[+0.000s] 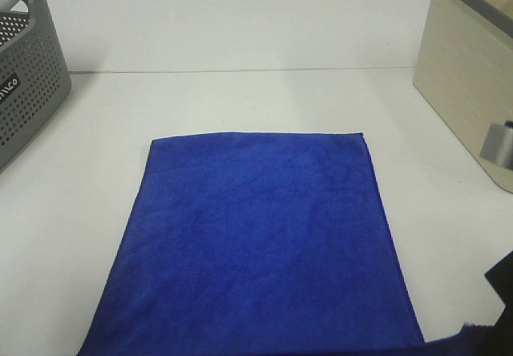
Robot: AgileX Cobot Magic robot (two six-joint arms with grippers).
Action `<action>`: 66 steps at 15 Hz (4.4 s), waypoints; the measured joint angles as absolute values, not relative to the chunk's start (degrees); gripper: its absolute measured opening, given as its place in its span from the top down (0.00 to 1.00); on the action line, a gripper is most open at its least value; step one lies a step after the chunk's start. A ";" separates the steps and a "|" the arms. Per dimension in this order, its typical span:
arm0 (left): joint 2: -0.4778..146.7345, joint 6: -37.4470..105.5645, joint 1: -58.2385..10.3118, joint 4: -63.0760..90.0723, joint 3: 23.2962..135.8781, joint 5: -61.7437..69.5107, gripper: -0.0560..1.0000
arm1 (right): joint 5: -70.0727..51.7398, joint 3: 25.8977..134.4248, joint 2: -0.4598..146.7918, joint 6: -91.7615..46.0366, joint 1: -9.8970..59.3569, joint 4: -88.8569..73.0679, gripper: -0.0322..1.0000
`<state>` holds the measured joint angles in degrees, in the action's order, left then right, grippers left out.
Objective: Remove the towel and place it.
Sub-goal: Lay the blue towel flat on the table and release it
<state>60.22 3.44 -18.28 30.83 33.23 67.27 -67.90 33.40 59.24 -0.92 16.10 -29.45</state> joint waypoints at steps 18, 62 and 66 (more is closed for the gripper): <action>96.03 12.32 -17.99 34.61 31.74 58.96 0.95 | -64.06 30.54 94.88 -8.14 15.81 -30.77 0.95; 108.75 5.27 -17.59 4.01 83.82 68.47 0.25 | -69.21 85.20 99.52 -6.19 -0.57 -24.12 0.37; 116.94 4.41 -13.92 3.04 95.91 68.47 0.22 | -69.50 90.01 105.42 -5.33 -0.57 -21.89 0.21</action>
<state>116.94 4.41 -13.92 3.04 95.91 68.47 -69.50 90.01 105.42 -5.33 -0.57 -21.89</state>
